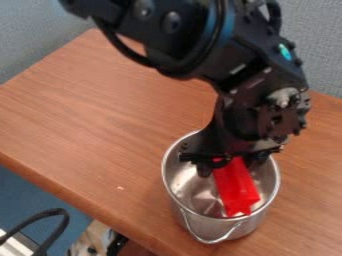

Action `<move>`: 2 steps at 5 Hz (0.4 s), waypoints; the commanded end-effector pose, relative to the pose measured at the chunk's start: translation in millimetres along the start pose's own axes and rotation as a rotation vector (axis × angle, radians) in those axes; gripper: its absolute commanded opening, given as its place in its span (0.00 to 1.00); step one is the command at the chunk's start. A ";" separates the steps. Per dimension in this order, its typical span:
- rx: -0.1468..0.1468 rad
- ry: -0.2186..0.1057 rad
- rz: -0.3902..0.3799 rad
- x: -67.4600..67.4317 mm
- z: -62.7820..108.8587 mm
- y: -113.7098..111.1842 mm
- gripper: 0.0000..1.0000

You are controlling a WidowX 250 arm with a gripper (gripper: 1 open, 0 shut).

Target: Put the red object in the metal pot

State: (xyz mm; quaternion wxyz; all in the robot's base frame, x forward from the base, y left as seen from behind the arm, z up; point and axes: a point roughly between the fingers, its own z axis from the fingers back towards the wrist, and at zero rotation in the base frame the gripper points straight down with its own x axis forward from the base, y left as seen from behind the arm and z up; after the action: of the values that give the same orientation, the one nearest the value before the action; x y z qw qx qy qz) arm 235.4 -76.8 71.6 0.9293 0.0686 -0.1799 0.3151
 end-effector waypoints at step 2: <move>0.028 -0.016 0.005 12.5 -9.9 -3.3 0.00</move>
State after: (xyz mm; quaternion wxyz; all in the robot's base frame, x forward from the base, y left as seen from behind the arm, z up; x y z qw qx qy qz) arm 241.6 -69.9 55.7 0.9286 0.0915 -0.1626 0.3207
